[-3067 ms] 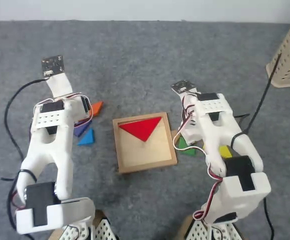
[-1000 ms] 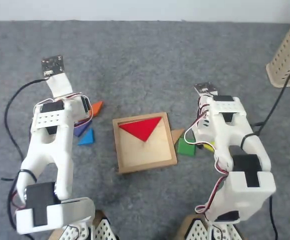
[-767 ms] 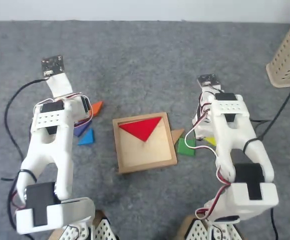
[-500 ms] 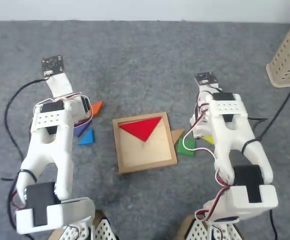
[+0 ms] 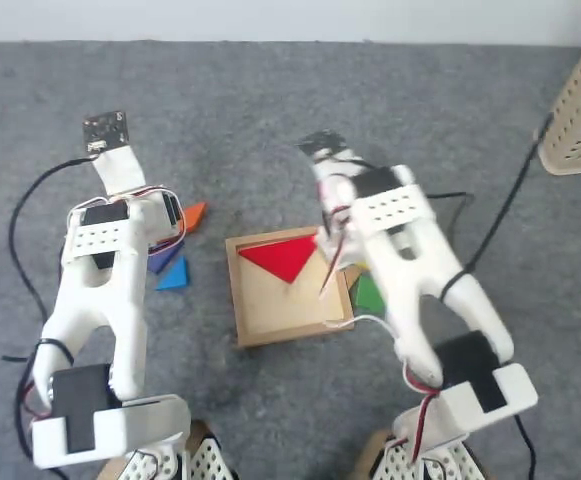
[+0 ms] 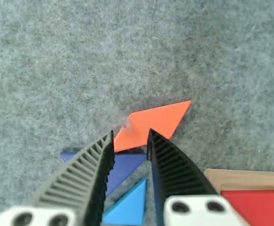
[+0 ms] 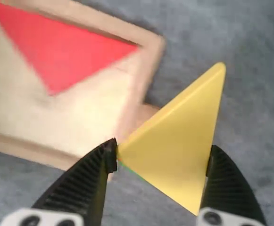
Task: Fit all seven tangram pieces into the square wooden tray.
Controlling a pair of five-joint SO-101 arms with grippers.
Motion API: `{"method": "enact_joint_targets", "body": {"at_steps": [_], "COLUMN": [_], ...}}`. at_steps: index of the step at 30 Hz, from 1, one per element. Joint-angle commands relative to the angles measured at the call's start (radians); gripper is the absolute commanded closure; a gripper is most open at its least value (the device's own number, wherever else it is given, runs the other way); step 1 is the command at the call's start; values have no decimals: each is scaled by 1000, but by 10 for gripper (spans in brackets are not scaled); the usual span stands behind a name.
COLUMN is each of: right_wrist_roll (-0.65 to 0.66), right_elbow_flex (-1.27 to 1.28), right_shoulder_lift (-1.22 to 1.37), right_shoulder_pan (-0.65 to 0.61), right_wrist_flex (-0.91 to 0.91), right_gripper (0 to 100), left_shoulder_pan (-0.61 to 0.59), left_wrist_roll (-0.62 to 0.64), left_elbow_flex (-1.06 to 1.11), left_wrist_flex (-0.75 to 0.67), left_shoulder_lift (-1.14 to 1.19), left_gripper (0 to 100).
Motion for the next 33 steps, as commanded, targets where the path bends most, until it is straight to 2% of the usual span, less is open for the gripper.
{"method": "enact_joint_targets", "body": {"at_steps": [1, 5, 15, 25, 33], "right_wrist_roll": [-64, -210, -368, -644, -704], "right_elbow_flex": [-68, -68, -143, -172, -176], "right_shoulder_lift": [-71, -71, 87, 139, 139], "right_shoulder_pan": [-94, -137, -174, -179, -182], "right_wrist_flex": [10, -39, -81, -73, -58], "right_gripper": [782, 783, 783, 781, 779], "left_shoulder_pan": [0, 0, 0, 0, 0], "left_wrist_roll": [5, 5, 5, 5, 5], "left_elbow_flex": [-27, -27, -27, -28, -30], "left_wrist_flex": [-23, -23, -23, -23, -23], "left_shoulder_lift": [-49, -49, -49, -49, -49], "left_gripper": [888, 888, 888, 888, 888]}}
